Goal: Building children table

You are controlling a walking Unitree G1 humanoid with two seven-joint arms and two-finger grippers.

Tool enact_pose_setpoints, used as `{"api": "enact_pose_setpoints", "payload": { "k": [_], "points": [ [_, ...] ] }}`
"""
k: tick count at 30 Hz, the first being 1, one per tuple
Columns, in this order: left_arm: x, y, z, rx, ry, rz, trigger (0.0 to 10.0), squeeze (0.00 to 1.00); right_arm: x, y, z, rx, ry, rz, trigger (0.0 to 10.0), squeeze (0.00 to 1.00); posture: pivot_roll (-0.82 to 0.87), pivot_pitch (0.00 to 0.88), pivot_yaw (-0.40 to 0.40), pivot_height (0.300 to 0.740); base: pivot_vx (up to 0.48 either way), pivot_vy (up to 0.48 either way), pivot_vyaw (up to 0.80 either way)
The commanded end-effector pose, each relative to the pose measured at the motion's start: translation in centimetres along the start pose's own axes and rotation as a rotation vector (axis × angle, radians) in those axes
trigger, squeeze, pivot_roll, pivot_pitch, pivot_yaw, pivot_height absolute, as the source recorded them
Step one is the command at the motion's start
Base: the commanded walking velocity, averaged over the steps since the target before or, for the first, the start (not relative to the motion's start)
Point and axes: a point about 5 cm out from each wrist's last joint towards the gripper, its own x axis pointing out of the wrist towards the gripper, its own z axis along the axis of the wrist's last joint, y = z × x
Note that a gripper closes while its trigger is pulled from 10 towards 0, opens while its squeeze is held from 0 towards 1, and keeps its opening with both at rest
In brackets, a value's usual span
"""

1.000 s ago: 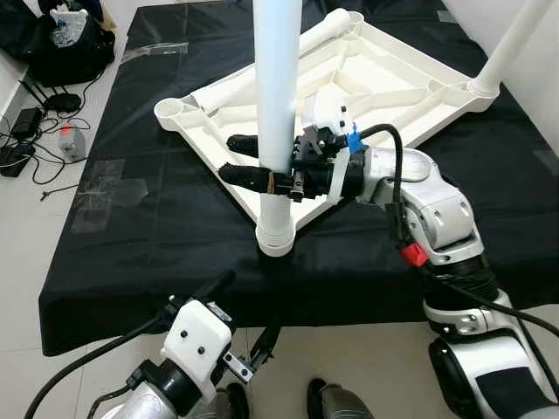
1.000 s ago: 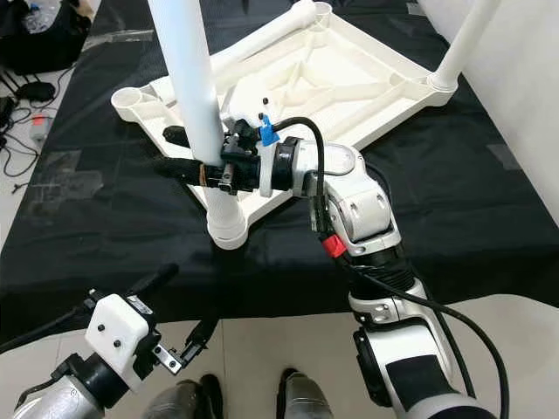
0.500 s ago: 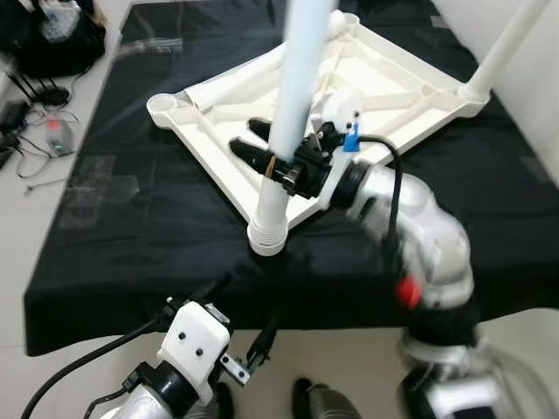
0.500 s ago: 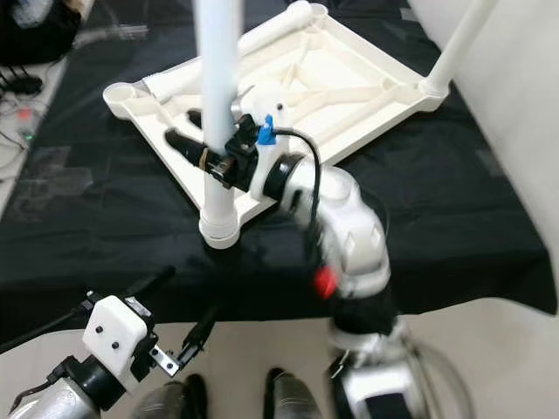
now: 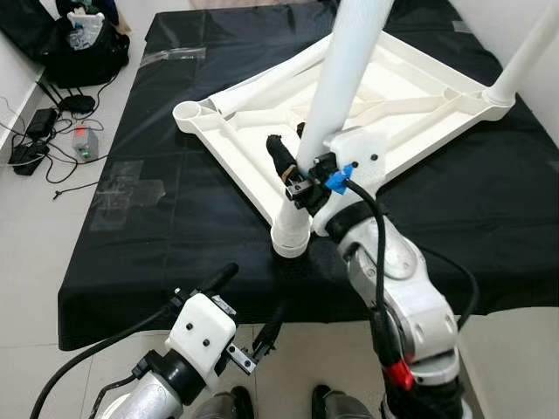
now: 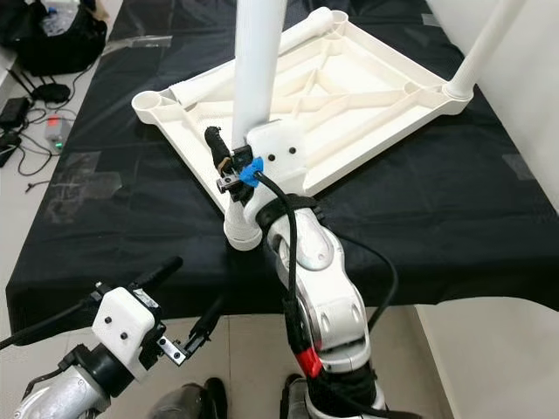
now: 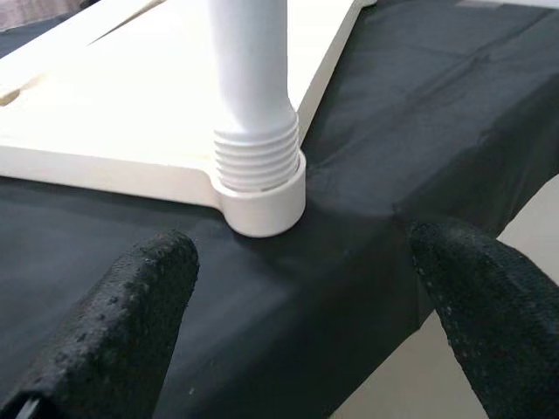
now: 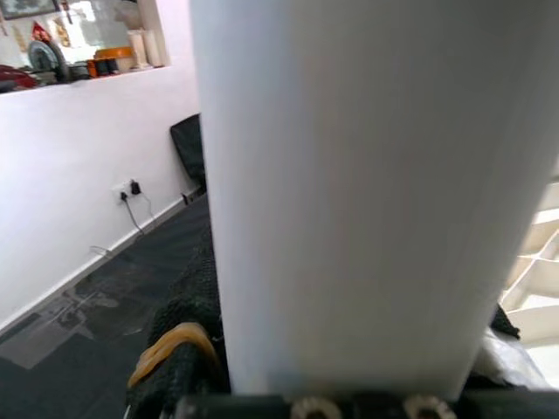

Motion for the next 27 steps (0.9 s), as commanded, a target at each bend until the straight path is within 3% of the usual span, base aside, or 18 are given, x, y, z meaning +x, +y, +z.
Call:
{"api": "enact_pose_setpoints", "payload": {
  "k": [1,7,12,13,14,15,17,18,19,20,21,22,23,24,25,26,27],
  "points": [
    [-0.2,-0.1,-0.4,0.009,0.019,0.008,10.0,0.00,-0.8,-2.0,-5.7,-0.043,0.303,-0.150,0.0,0.00,-0.01,0.263,0.002,0.740,0.000,0.000,0.00],
    [-0.1,0.0,-0.6,0.008,0.019,0.009,10.0,0.00,-1.1,-1.6,-5.7,-0.060,0.308,-0.167,0.0,0.00,-0.01,0.253,-0.003,0.740,0.000,0.000,0.00],
    [0.8,1.9,0.3,0.037,-0.027,0.094,10.0,0.00,-0.7,-1.5,-5.8,-0.085,0.309,-0.143,0.0,0.00,0.00,0.243,-0.013,0.740,0.000,0.000,0.00],
    [1.5,3.1,1.2,0.057,-0.067,0.132,10.0,0.00,-0.5,-1.5,-5.9,-0.086,0.311,-0.138,0.0,0.00,0.01,0.240,-0.018,0.740,0.000,0.000,0.00],
    [1.5,3.1,1.2,0.057,-0.067,0.132,10.0,0.00,-0.5,-1.5,-5.9,-0.086,0.311,-0.138,0.0,0.00,0.01,0.240,-0.018,0.740,0.000,0.000,0.00],
    [2.4,4.6,2.6,0.086,-0.127,0.159,10.0,0.00,-0.4,-1.4,-5.9,-0.087,0.312,-0.136,0.0,0.00,0.00,0.235,-0.020,0.740,0.000,0.000,0.00],
    [2.4,4.6,2.6,0.086,-0.127,0.159,10.0,0.00,-0.4,-1.4,-5.9,-0.087,0.312,-0.136,0.0,0.00,0.00,0.235,-0.020,0.740,0.000,0.000,0.00],
    [3.4,6.1,4.5,0.116,-0.203,0.174,10.0,0.00,-0.2,-1.4,-6.0,-0.090,0.311,-0.135,0.0,0.00,0.00,0.230,-0.018,0.740,0.000,0.000,0.00],
    [3.4,6.1,4.5,0.116,-0.203,0.174,10.0,0.00,-0.2,-1.4,-6.0,-0.090,0.311,-0.135,0.0,0.00,0.00,0.230,-0.018,0.740,0.000,0.000,0.00],
    [4.4,7.6,7.3,0.158,-0.303,0.173,10.0,0.00,0.1,-1.7,-5.8,-0.085,0.291,-0.140,0.0,0.00,0.00,0.221,-0.016,0.740,0.000,0.000,0.00],
    [4.4,7.6,7.3,0.158,-0.303,0.173,10.0,0.00,0.1,-1.7,-5.8,-0.085,0.291,-0.140,0.0,0.00,0.00,0.221,-0.016,0.740,0.000,0.000,0.00],
    [4.9,8.8,9.6,0.175,-0.383,0.182,10.0,0.00,0.7,-1.9,-4.8,-0.076,0.230,-0.135,0.0,0.00,0.01,0.214,-0.010,0.740,0.000,0.000,0.00],
    [4.9,8.8,9.6,0.175,-0.383,0.182,10.0,0.00,0.7,-1.9,-4.8,-0.076,0.230,-0.135,0.0,0.00,0.01,0.214,-0.010,0.740,0.000,0.000,0.00],
    [5.2,9.4,10.9,0.181,-0.430,0.187,10.0,0.00,1.1,-2.1,-4.2,-0.069,0.186,-0.131,0.0,0.00,0.00,0.211,-0.007,0.740,0.000,0.000,0.00],
    [5.4,9.5,11.3,0.166,-0.447,0.182,10.0,0.00,2.0,-2.9,-2.2,-0.038,0.100,-0.125,0.0,0.00,0.00,0.199,-0.002,0.740,0.000,0.000,0.00],
    [5.4,9.5,11.3,0.166,-0.447,0.182,10.0,0.00,2.0,-2.9,-2.2,-0.038,0.100,-0.125,0.0,0.00,0.00,0.199,-0.002,0.740,0.000,0.000,0.00],
    [5.5,8.9,10.5,0.133,-0.428,0.173,10.0,0.00,2.8,-3.8,0.0,-0.018,0.018,-0.112,0.0,0.00,-0.01,0.185,0.003,0.740,0.000,0.000,0.00]
  ]
}}
